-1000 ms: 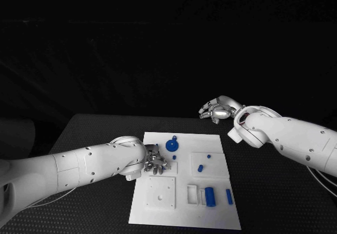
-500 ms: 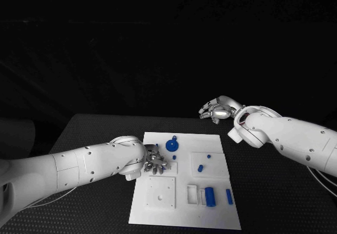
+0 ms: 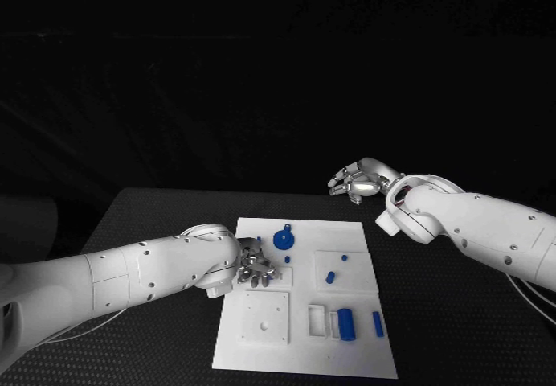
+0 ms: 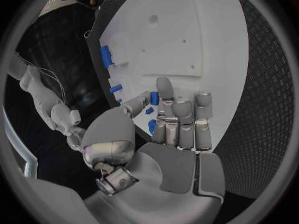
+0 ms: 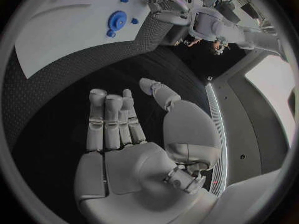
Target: Assemble the parts on the task board
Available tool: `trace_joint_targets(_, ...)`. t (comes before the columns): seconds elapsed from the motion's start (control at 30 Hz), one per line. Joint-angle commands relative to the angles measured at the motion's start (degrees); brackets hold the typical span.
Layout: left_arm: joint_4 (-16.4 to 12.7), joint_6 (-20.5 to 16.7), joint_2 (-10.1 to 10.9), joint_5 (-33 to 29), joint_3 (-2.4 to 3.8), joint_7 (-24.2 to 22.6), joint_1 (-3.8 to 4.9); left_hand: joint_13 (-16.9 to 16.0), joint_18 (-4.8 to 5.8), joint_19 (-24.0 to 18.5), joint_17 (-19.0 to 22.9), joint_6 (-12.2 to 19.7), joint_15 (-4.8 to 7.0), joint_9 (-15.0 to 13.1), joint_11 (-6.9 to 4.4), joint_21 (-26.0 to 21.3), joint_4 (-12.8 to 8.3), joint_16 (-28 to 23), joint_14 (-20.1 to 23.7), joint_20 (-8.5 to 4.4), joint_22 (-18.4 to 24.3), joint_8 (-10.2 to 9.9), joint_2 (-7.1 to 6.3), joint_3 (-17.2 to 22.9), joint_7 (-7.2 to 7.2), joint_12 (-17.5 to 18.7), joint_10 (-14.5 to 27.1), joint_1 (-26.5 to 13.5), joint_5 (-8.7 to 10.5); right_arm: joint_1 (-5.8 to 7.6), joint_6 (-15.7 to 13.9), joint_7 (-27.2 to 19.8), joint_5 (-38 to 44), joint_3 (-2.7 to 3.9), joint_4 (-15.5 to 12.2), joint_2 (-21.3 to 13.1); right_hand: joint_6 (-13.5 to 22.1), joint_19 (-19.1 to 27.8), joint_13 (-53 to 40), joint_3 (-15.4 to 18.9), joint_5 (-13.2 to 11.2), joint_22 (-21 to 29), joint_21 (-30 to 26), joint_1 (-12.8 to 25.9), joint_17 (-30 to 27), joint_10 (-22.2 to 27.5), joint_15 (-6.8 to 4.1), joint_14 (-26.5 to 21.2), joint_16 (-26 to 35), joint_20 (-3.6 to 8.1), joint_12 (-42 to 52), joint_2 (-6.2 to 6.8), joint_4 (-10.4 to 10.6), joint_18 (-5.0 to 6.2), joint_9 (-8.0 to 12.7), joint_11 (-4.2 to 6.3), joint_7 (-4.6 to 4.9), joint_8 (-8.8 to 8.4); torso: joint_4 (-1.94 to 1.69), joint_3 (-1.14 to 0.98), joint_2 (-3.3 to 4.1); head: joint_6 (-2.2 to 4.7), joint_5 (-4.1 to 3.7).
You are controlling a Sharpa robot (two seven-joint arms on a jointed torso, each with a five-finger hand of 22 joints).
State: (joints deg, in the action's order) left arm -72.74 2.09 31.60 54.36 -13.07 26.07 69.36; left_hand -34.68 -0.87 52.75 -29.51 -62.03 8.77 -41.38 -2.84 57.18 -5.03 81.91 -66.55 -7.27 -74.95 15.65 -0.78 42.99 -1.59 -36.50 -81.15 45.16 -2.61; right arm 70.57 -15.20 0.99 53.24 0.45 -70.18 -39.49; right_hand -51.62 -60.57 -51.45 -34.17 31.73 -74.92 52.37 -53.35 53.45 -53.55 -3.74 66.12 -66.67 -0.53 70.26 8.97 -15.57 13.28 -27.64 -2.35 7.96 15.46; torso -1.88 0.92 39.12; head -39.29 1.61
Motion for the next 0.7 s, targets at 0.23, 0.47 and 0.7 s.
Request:
trace_joint_targets(0.23,0.37,-1.29,0.0,1.45,-0.01,0.23,-0.04,-0.18,-1.27,0.41,0.12,4.0,0.27,-0.25,-0.01,0.16,-2.48,0.31,-0.48,-7.03,-0.82,0.18,2.86,4.4,-2.06,-0.6,0.02,4.29,-0.2,-0.02,0.87,-0.22,0.14,0.02,0.02,0.02,-0.03,-0.35,0.1,-0.22,0.41,-0.57,-0.29,-0.09,-0.1,0.27,-0.33,-0.18,-0.38,-0.2,0.24,-0.1,0.18,1.72,-0.09,0.25,0.53,0.29,-0.03,-0.02,-0.03,0.08,0.02)
trace_joint_targets(0.47,0.76,-0.47,-0.38,1.66,0.02,0.28,0.03,-0.25,-1.41,0.61,0.17,4.13,0.29,-0.46,-0.03,0.26,-3.1,0.26,-0.55,-7.09,-0.83,0.3,2.21,4.68,-2.05,-0.74,0.15,5.11,-0.17,-0.02,1.05,-0.22,0.08,0.02,0.01,0.05,-0.01,-0.36,0.13,-0.21,0.47,-0.58,-0.3,-0.04,-0.11,0.27,-0.33,-0.18,-0.4,-0.21,0.26,-0.07,0.22,1.72,-0.09,0.24,0.54,0.28,0.03,-0.04,0.0,0.08,0.11)
trace_joint_targets(0.7,0.98,-0.22,-0.66,1.9,0.02,0.44,0.14,-0.31,-1.49,0.75,0.21,4.2,0.29,-0.7,-0.03,0.32,-4.07,0.22,-0.64,-7.07,-0.82,0.47,1.27,4.63,-2.05,-0.89,0.21,6.37,-0.16,-0.02,1.15,-0.21,0.05,0.02,0.01,0.04,0.01,-0.36,0.15,-0.2,0.5,-0.59,-0.3,-0.01,-0.12,0.27,-0.32,-0.18,-0.4,-0.21,0.27,-0.08,0.25,1.72,-0.09,0.24,0.54,0.27,0.03,-0.06,0.01,0.12,0.05)
